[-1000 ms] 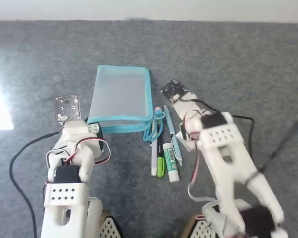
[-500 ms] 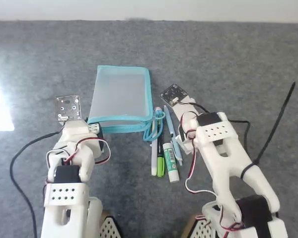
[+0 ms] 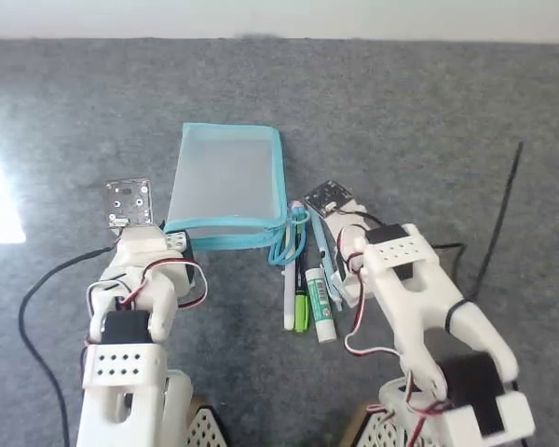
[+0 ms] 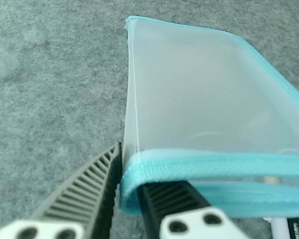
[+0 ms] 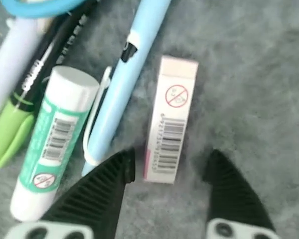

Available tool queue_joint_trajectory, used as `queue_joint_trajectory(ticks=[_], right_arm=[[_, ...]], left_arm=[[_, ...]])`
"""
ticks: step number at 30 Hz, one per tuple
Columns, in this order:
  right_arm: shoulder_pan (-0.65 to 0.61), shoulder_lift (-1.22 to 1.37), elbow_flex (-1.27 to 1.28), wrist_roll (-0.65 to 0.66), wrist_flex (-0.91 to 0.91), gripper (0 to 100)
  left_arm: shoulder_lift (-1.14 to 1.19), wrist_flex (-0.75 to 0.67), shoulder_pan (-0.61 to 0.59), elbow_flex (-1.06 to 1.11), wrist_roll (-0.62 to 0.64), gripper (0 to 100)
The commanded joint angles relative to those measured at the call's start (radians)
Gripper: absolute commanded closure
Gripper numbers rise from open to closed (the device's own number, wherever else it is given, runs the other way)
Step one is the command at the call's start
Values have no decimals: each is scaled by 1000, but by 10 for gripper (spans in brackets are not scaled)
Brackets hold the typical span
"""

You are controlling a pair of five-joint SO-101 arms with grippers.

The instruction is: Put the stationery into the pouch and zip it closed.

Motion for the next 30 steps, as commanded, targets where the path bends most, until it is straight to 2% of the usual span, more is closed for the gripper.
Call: queue_joint_trajectory(ticks=[1, 5, 9, 13, 16, 19, 24, 26, 30], right_arm=[[5, 15, -14, -14, -31, 913], [24, 15, -23, -15, -30, 987], [96, -51, -26, -9, 8, 991], [153, -263, -66, 8, 194, 991], [139, -463, -121, 41, 361, 991], [59, -622, -238, 44, 550, 991], [-245, -639, -465, 35, 792, 991], [-326, -587, -514, 35, 819, 991], [-397, -421, -552, 35, 776, 991]], left_arm=[[-11, 5, -3, -15, -9, 987], [-15, 3, -3, -5, -9, 987], [-15, 3, -3, -5, -9, 987], [-15, 2, -3, -5, -8, 987], [-15, 0, -3, -5, -6, 987], [-11, -14, 2, -5, -3, 987], [-9, -25, 72, -5, 25, 987], [-9, -26, 80, -5, 25, 987], [-9, -26, 75, -5, 25, 987]])
